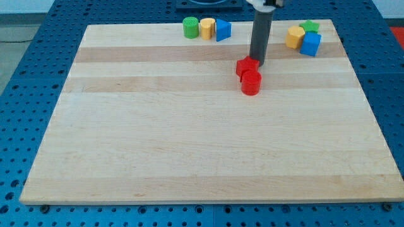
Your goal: Place the blue cube diagonally left to the green circle
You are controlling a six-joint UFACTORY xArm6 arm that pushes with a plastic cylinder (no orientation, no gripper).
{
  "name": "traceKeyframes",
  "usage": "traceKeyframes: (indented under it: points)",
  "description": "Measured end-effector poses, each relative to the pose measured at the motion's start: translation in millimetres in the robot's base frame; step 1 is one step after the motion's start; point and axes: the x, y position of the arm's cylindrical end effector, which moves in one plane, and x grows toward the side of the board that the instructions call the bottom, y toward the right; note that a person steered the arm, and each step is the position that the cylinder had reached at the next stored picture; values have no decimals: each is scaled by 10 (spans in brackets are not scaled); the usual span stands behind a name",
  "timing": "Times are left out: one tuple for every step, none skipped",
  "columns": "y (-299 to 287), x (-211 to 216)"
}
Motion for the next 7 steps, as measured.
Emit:
traceKeyframes:
  points:
    - [7,33]
    - [417,44]
    - [977,46]
    - [1428,-71]
    - [1683,-370]
    - [1672,-654]
    - [1233,-694]
